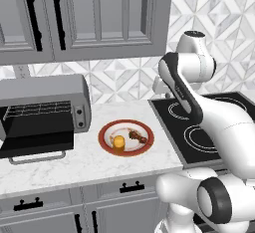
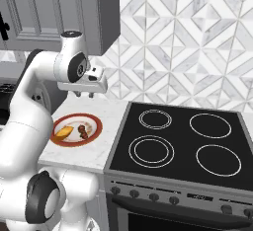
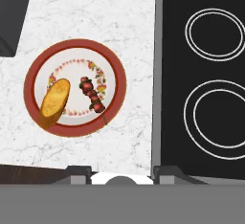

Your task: Pick up the kebab skewer and baguette bread, and place them inside the toaster oven. Close the toaster oven door and start by setting the timer.

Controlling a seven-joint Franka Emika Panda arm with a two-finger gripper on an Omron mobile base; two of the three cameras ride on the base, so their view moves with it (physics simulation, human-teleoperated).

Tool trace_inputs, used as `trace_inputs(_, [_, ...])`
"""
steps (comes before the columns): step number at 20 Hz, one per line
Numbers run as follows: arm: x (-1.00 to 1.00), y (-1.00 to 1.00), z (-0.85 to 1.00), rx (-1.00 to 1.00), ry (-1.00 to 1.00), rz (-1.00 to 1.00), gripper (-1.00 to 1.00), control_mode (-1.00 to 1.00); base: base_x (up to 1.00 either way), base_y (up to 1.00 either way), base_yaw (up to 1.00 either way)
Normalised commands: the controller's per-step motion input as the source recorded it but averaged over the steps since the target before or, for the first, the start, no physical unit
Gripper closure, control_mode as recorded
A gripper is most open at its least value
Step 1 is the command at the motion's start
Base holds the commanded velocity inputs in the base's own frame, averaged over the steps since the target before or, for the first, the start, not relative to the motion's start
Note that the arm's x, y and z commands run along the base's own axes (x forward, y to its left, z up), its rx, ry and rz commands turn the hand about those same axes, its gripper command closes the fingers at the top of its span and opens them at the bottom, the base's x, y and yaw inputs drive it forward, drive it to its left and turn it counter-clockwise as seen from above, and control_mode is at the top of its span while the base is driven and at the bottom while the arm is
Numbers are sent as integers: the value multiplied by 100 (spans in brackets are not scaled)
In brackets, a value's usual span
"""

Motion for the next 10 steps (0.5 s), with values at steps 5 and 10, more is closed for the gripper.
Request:
trace_inputs(5, [0, 0, 0, 0, 0, 0, -100, 100, 0, 0, 0])
trace_inputs(10, [0, 0, 0, 0, 0, 0, -100, 100, 0, 0, 0])
